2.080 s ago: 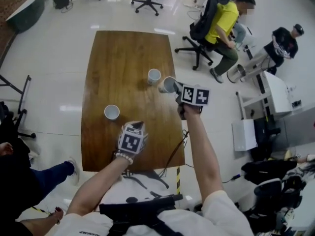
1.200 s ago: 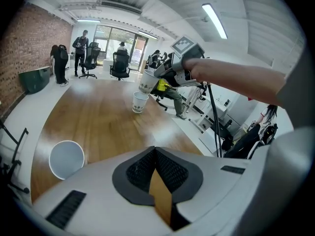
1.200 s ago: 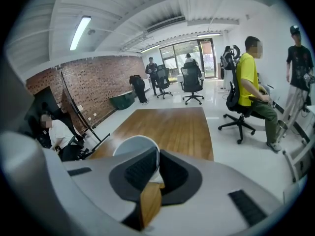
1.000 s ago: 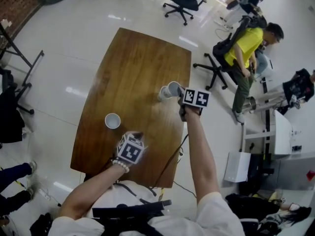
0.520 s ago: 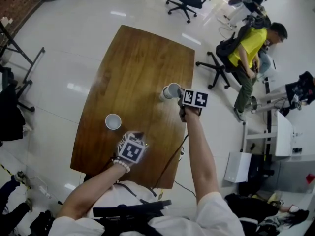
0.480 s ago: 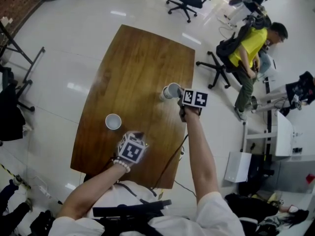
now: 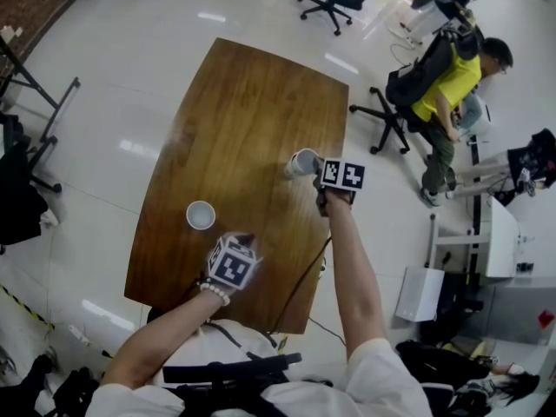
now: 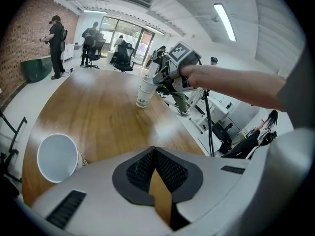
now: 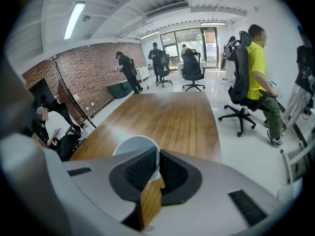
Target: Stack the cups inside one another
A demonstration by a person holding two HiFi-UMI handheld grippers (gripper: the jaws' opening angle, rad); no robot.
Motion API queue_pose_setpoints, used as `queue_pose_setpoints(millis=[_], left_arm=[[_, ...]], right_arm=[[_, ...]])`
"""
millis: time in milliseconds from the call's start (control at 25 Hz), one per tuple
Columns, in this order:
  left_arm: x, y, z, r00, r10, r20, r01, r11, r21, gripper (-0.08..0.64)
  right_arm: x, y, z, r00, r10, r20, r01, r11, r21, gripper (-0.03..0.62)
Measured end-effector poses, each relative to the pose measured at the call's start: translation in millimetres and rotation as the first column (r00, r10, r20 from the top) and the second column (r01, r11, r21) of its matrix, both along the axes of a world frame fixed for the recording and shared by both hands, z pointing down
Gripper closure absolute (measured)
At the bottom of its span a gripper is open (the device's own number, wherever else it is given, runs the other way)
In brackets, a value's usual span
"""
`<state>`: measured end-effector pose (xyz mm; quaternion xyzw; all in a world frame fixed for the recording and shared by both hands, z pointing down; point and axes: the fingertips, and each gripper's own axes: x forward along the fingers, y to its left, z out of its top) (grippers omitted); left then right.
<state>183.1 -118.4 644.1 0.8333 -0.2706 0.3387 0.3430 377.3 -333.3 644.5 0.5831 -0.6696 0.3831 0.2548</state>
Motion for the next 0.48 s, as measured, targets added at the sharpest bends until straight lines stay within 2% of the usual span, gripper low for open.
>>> queue_pose_setpoints(millis=[160,480], left_arm=[[-2,-1,6,1.0,0.003,0.001,-0.003,1.0,-0.02,0.568],[-3,-6,5,1.0,-0.004,0.0,0.004,1.0,-0.012,0.568]], right_arm=[[1,-4,7,1.0,0.003,-0.001,-0.003,1.0,-0.008,0.571],[-1,-4,19,1.0,-0.005,-0.004,0.004,1.0,-0.025,0.569]])
